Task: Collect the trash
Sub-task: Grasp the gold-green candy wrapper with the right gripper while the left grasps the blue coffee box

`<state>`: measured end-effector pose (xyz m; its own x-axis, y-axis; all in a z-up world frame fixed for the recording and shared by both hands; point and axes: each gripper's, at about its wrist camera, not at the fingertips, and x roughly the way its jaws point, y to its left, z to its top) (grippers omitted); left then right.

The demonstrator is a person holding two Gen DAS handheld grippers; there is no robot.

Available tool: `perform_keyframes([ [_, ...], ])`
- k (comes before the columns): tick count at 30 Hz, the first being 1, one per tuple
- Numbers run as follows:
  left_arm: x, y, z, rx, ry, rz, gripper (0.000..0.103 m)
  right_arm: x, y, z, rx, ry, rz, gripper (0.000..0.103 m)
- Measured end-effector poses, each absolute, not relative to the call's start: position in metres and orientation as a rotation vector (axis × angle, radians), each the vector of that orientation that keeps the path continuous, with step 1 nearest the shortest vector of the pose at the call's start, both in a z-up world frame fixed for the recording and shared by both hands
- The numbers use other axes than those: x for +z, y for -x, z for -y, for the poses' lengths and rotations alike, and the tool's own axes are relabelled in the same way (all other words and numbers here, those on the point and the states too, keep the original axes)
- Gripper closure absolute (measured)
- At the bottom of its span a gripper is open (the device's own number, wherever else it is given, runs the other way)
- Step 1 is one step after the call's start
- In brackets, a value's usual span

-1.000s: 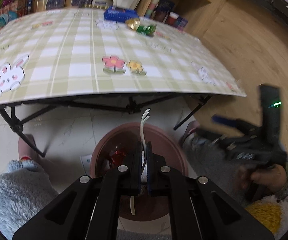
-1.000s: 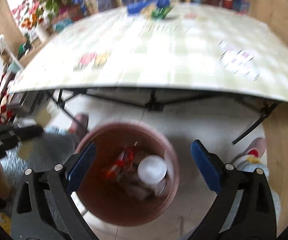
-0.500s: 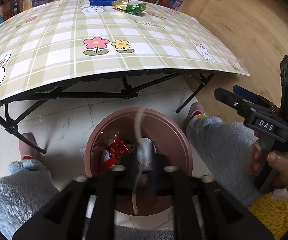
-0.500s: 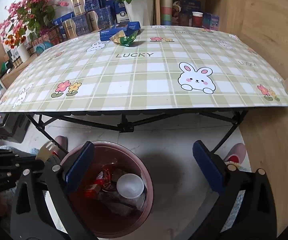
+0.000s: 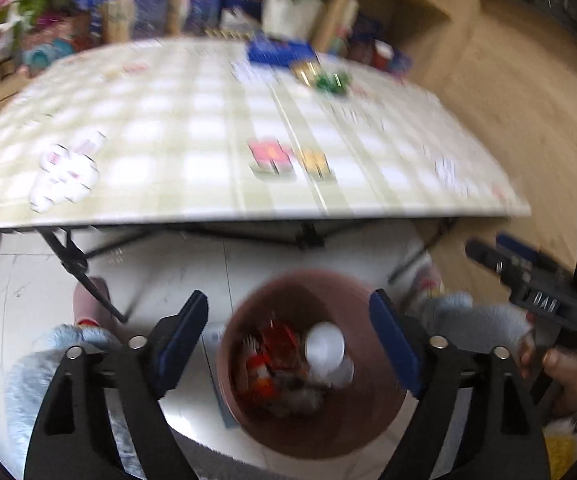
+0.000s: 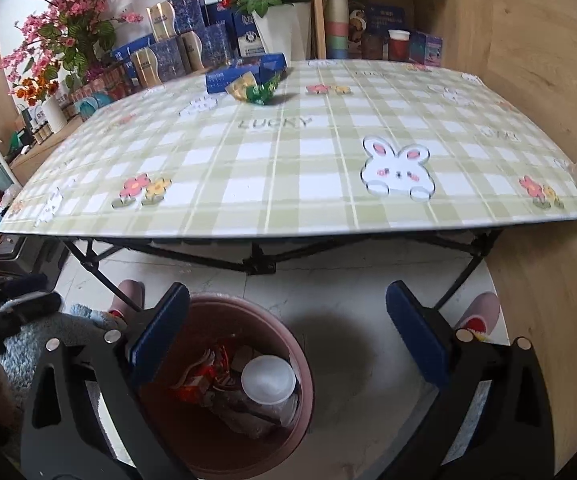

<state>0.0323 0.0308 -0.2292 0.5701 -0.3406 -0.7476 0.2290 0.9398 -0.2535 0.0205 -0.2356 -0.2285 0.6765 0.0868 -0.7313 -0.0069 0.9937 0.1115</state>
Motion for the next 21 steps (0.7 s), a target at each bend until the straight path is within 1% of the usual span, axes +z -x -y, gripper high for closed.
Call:
perform_keyframes([
  [2,-0.217,-0.035,-0.041,-0.298,0.16,-0.856,0.016,-0.219,-0.026,0.24,0.074,-0.103,-0.805,0.006],
  [6,-0.197,-0.049,-0.05,-0.265,0.129,-0.808,0.013,-0.204,-0.05,0.246,0.117,-0.062,-0.796,0.006],
  [12,-0.165,-0.09,-0.068,-0.213,0.121,-0.761,0.008,-0.191,-0.112,0.253,0.177,0.005,-0.842,0.006],
  [16,-0.16,-0.113,-0.079,-0.169,0.122,-0.749,0.007,-0.185,-0.157,0.249,0.195,0.077,-0.833,0.006],
  [21,-0.172,-0.138,-0.081,-0.149,0.141,-0.764,0.007,-0.186,-0.223,0.23,0.284,0.133,-0.814,0.006],
])
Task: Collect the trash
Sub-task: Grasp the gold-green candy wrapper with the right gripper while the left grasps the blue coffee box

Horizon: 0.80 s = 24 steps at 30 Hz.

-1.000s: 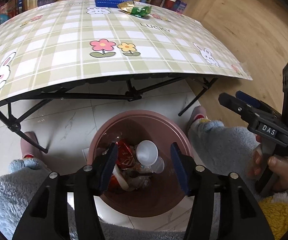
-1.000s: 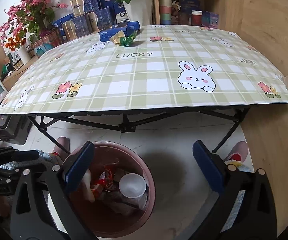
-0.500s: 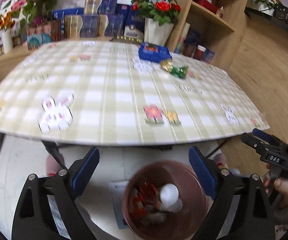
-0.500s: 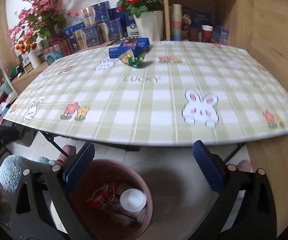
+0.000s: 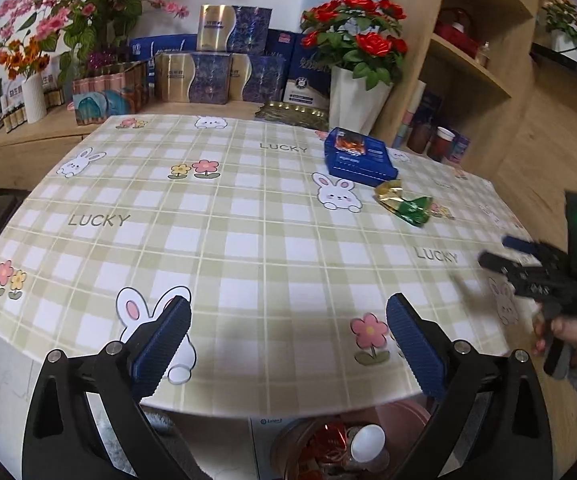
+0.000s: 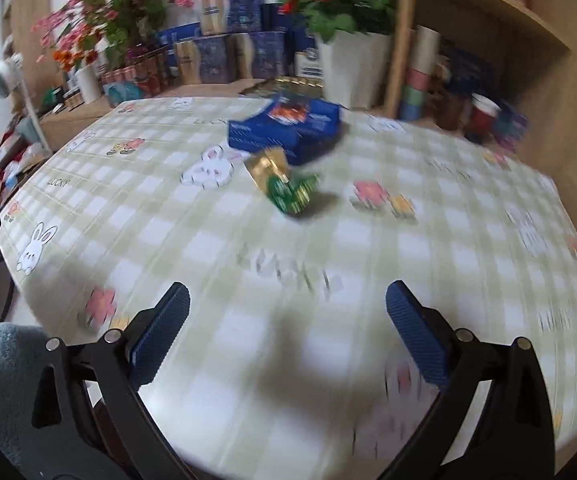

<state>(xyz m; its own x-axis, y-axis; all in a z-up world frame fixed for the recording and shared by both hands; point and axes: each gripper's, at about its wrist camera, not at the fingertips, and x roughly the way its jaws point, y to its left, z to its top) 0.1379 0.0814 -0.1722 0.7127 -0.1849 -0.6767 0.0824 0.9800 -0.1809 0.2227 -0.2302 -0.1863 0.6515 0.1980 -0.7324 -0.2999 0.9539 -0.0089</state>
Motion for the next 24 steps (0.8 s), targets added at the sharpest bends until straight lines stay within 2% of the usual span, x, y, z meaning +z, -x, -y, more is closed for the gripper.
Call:
perform_keyframes([
  [8,-0.188,-0.184,-0.082,-0.135,0.182,-0.776,0.007,-0.201,-0.329,0.185,0.371,0.315,-0.872,0.009],
  [9,-0.188,-0.19,-0.082,-0.131,0.184,-0.775,0.007,-0.205,-0.342,0.181,0.39,0.334,-0.893,0.019],
  [11,-0.189,-0.199,-0.083,-0.13,0.193,-0.773,0.007,-0.216,-0.362,0.176,0.416,0.366,-0.948,0.029],
  [13,-0.188,-0.207,-0.083,-0.14,0.195,-0.767,0.007,-0.226,-0.377,0.174,0.435,0.372,-0.997,0.03],
  [16,-0.188,-0.219,-0.078,-0.157,0.173,-0.767,0.007,-0.237,-0.385,0.176,0.465,0.344,-1.039,0.038],
  [18,-0.189,-0.225,-0.073,-0.169,0.161,-0.772,0.007,-0.237,-0.384,0.181,0.466,0.291,-1.049,0.065],
  [21,-0.191,-0.232,-0.06,-0.2,0.147,-0.784,0.007,-0.23,-0.368,0.196,0.486,0.182,-1.024,0.072],
  [24,-0.19,-0.244,-0.037,-0.246,0.093,-0.797,0.007,-0.219,-0.351,0.22,0.436,0.112,-0.949,0.073],
])
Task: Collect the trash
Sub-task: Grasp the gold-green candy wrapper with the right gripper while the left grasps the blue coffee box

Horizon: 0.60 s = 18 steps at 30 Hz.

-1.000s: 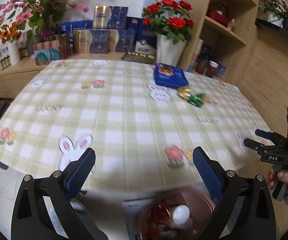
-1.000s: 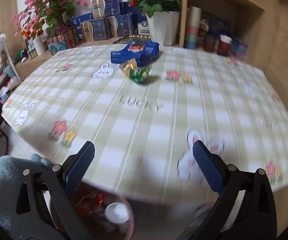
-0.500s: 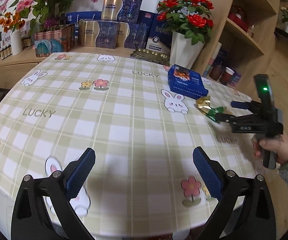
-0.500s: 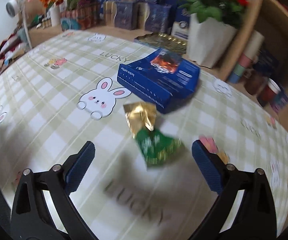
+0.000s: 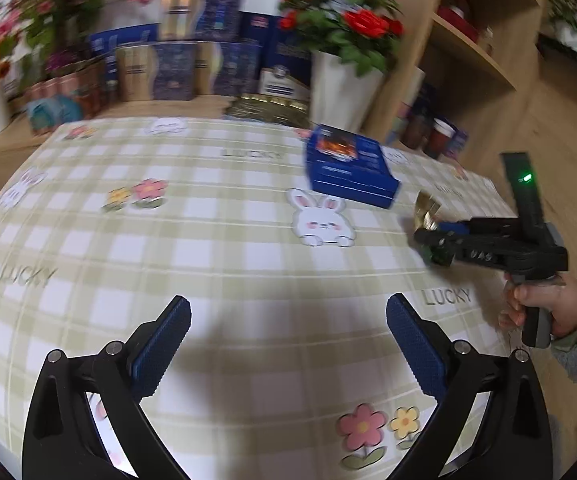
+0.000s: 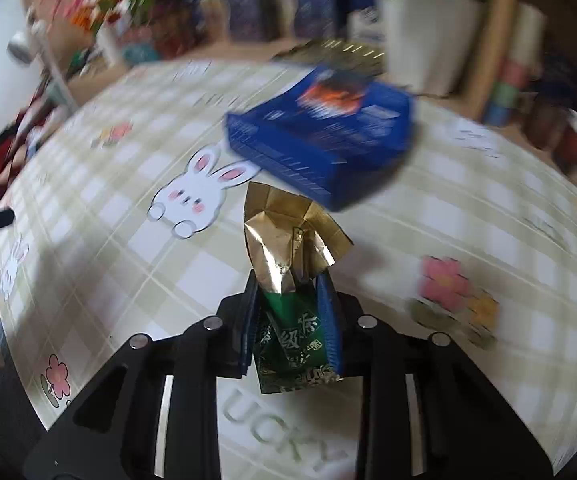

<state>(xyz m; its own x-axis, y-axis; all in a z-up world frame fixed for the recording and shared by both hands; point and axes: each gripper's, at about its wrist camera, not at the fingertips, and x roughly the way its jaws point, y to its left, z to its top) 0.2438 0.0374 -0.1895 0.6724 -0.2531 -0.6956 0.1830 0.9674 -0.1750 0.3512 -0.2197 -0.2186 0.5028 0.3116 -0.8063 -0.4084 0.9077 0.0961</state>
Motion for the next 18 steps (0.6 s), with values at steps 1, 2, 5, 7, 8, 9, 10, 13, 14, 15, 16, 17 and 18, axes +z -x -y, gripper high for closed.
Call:
perform_keyframes([
  [1,-0.188,-0.248,-0.031,-0.254,0.07,-0.794,0.007,-0.214,-0.346,0.234,0.411,0.056,-0.922,0.073],
  [2,-0.185,-0.253,-0.022,-0.261,0.038,-0.787,0.007,-0.21,-0.341,0.249,0.379,0.005,-0.887,0.073],
  [5,-0.176,-0.278,0.011,-0.302,-0.045,-0.76,0.007,-0.205,-0.324,0.284,0.272,-0.071,-0.8,0.073],
  [7,-0.172,-0.304,0.039,-0.338,-0.097,-0.754,0.007,-0.207,-0.316,0.301,0.243,-0.135,-0.778,0.073],
  [8,-0.171,-0.315,0.049,-0.35,-0.112,-0.751,0.007,-0.21,-0.313,0.308,0.236,-0.164,-0.779,0.073],
  [9,-0.171,-0.33,0.063,-0.361,-0.129,-0.755,0.008,-0.212,-0.313,0.314,0.229,-0.175,-0.78,0.073],
  [10,-0.172,-0.34,0.072,-0.364,-0.143,-0.756,0.009,-0.214,-0.312,0.317,0.218,-0.179,-0.779,0.073],
  [13,-0.177,-0.38,0.112,-0.368,-0.217,-0.79,0.012,-0.218,-0.309,0.324,0.201,-0.207,-0.765,0.073],
  [14,-0.18,-0.391,0.123,-0.362,-0.246,-0.802,0.014,-0.22,-0.309,0.327,0.198,-0.224,-0.762,0.073],
  [15,-0.185,-0.403,0.137,-0.34,-0.294,-0.807,0.015,-0.222,-0.308,0.328,0.194,-0.235,-0.761,0.073],
  [16,-0.189,-0.413,0.146,-0.32,-0.337,-0.817,0.019,-0.222,-0.308,0.33,0.19,-0.245,-0.76,0.073],
  [17,-0.196,-0.424,0.159,-0.286,-0.396,-0.834,0.021,-0.224,-0.309,0.331,0.186,-0.256,-0.761,0.073],
  [18,-0.202,-0.432,0.168,-0.258,-0.443,-0.849,0.023,-0.225,-0.309,0.336,0.183,-0.265,-0.762,0.073],
])
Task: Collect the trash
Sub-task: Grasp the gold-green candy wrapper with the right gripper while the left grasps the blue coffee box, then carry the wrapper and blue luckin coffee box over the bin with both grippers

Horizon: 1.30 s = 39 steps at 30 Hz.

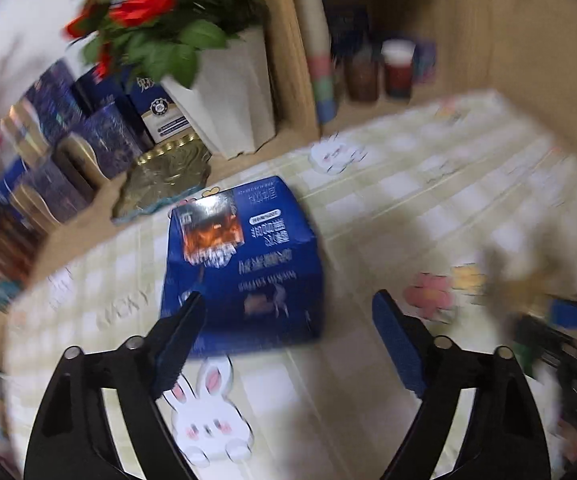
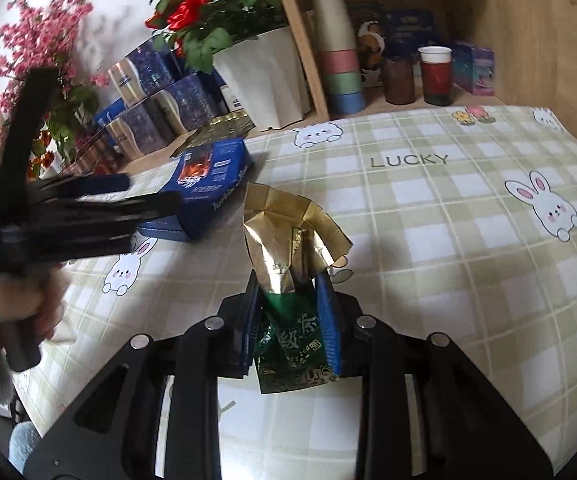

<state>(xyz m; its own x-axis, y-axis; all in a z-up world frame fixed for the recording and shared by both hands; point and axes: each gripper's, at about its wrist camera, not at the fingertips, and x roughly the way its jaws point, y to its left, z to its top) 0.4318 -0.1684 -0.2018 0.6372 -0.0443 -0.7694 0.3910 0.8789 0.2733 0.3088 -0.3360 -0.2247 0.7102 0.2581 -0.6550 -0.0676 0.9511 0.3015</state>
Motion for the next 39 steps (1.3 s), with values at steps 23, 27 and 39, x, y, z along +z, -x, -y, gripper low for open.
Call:
perform_keyframes([
  [23,-0.194,-0.45,0.157,-0.348,-0.39,-0.906,0.086,-0.234,-0.309,0.354,0.274,-0.403,-0.78,0.073],
  [27,-0.162,-0.433,0.119,-0.375,-0.263,-0.905,0.088,-0.235,-0.31,0.353,0.276,-0.394,-0.789,0.073],
  [39,-0.128,-0.376,-0.058,-0.344,0.406,-0.918,0.091,-0.237,-0.312,0.345,0.248,-0.348,-0.824,0.073],
])
